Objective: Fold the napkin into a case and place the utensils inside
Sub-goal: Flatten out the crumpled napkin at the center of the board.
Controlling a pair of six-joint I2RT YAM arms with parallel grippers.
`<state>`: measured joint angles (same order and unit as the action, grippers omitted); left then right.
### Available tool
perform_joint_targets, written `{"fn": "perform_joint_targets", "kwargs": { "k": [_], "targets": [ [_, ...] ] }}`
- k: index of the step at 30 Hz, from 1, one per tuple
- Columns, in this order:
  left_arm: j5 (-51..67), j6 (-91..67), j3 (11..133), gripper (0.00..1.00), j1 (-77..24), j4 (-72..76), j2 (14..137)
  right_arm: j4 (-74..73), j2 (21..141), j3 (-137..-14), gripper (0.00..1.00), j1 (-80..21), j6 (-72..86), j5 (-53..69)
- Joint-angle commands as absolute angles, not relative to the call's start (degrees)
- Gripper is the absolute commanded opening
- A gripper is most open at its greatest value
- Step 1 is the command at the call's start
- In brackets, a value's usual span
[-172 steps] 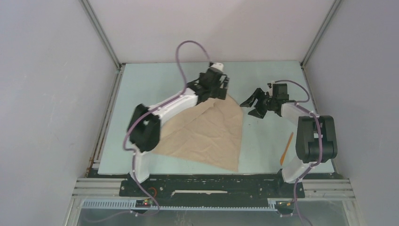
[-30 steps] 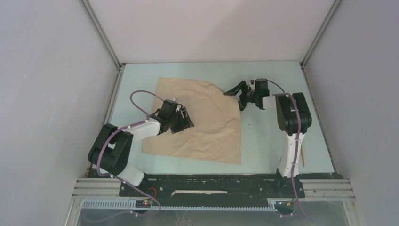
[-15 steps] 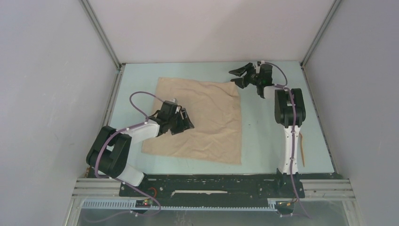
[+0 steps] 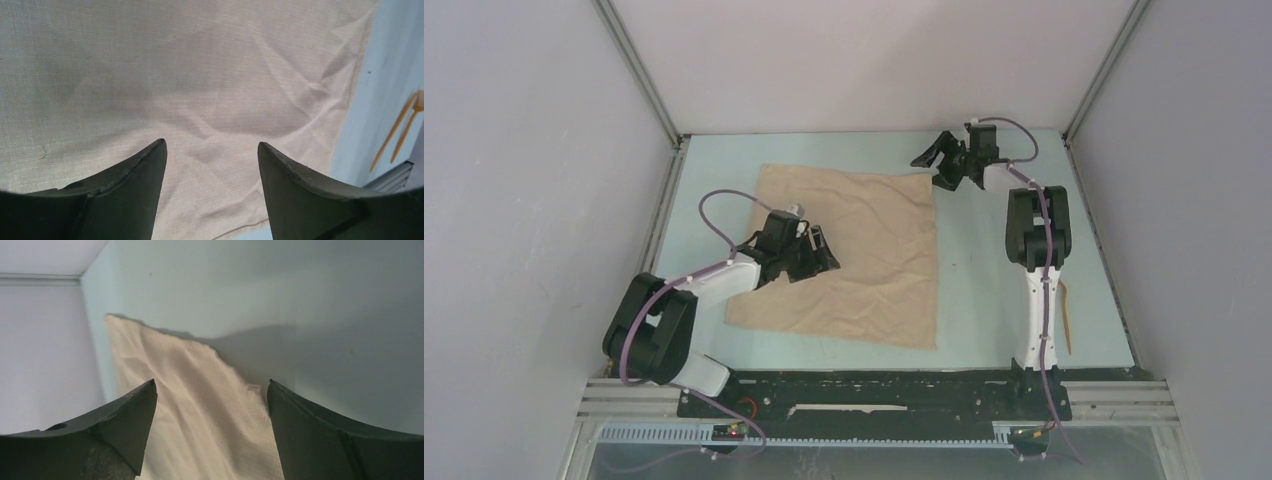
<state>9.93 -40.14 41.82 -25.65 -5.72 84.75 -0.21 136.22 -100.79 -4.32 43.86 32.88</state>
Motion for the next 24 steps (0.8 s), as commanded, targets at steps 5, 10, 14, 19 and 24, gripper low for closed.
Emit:
{"fn": "perform_joint_targets", "kwargs": {
  "k": [5, 10, 14, 19, 24],
  "targets": [
    [14.12, -38.14, 42.42, 0.75, -26.02, -8.29, 69.23, -25.01, 138.60, -117.06, 0.83, -6.47, 22.24, 22.60],
    [12.44, -36.69, 42.78, 0.75, -25.93, -14.05, 60.33, -30.63, 139.99, -120.47, 0.78, -8.73, 20.99, 13.45],
    [11.76, -35.77, 44.42, 0.75, -25.30, -17.61, 57.01, -35.12, 141.20, -121.85, 0.79, -10.60, 21.37, 5.68],
    [11.26, -34.76, 46.41, 0.75, -24.99, -20.30, 55.75, -41.89, 144.49, -126.32, 0.74, -12.13, 22.01, -1.56],
    [11.24, -34.96, 47.06, 0.75, -24.34, -21.36, 54.31, -47.39, 149.43, -134.36, 0.51, -13.15, 22.33, -6.73]
  ]
}}
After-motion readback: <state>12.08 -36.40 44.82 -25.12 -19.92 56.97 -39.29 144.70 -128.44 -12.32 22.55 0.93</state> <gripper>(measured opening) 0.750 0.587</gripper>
